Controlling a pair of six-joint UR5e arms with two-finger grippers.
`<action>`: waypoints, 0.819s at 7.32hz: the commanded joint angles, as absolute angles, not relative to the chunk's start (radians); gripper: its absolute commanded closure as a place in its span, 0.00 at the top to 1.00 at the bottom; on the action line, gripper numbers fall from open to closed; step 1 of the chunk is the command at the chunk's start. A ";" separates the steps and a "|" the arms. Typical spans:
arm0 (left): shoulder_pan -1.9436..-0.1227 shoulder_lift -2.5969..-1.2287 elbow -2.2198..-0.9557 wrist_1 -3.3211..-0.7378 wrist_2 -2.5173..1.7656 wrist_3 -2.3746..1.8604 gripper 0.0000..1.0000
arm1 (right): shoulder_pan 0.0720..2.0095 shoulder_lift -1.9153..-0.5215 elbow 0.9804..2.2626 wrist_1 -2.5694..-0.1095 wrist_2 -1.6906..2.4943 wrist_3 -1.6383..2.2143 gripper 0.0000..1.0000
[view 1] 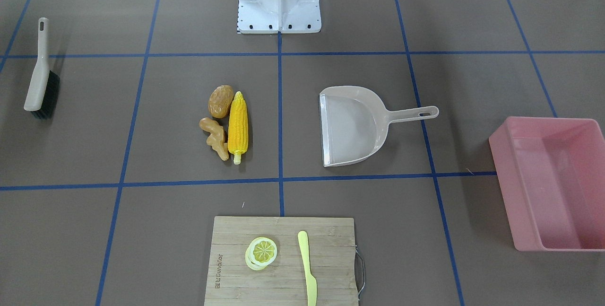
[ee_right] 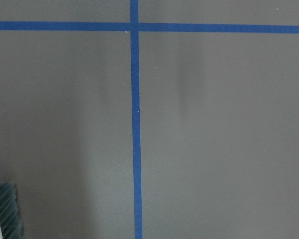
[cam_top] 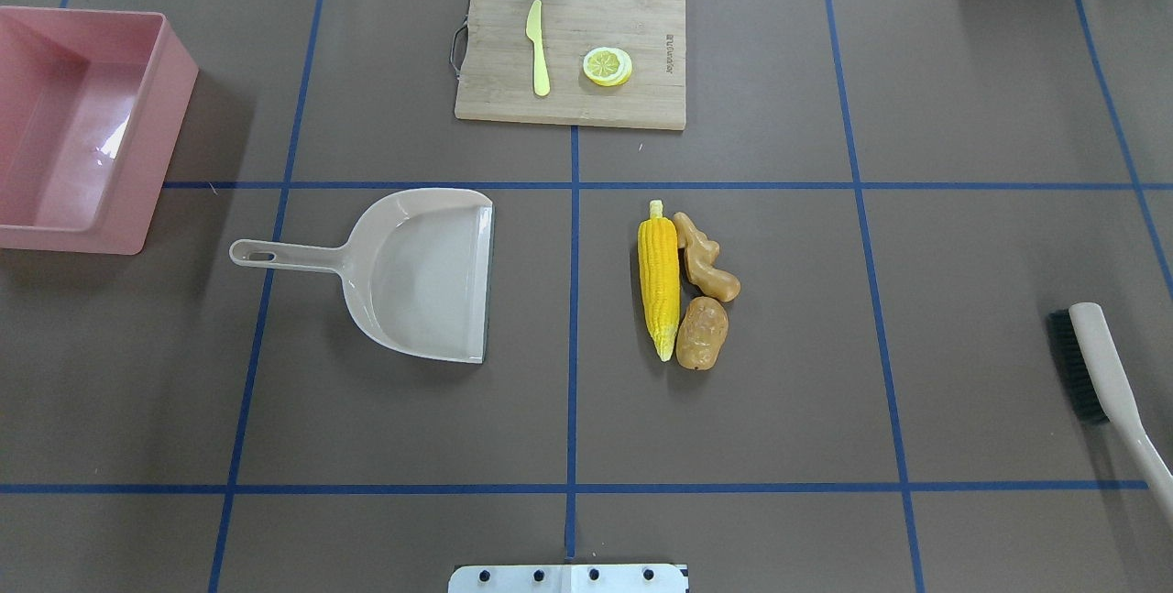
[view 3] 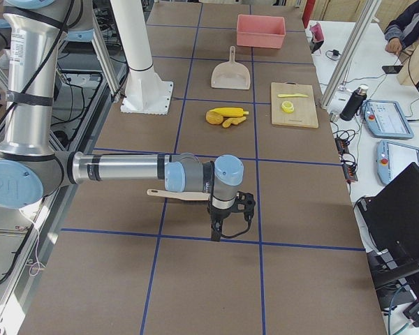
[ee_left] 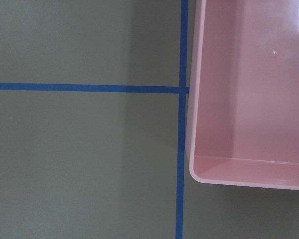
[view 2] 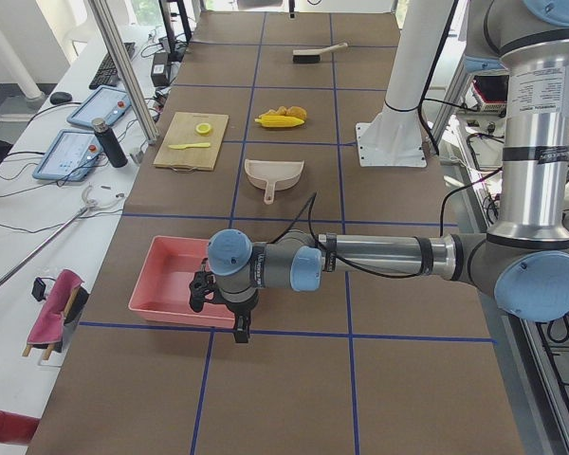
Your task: Sweep and dump trash into bin
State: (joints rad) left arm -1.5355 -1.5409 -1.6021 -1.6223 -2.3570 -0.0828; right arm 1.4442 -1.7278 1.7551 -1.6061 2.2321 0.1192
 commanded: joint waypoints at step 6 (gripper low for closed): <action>-1.536 -1.542 -1.605 -1.623 -2.358 -0.086 0.98 | 1.451 -1.732 1.778 -1.606 2.237 0.123 1.00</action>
State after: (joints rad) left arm -1.5355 -1.5416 -1.6050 -1.6229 -2.3577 -0.0836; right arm 1.4499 -1.7270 1.7648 -1.6061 2.2327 0.1221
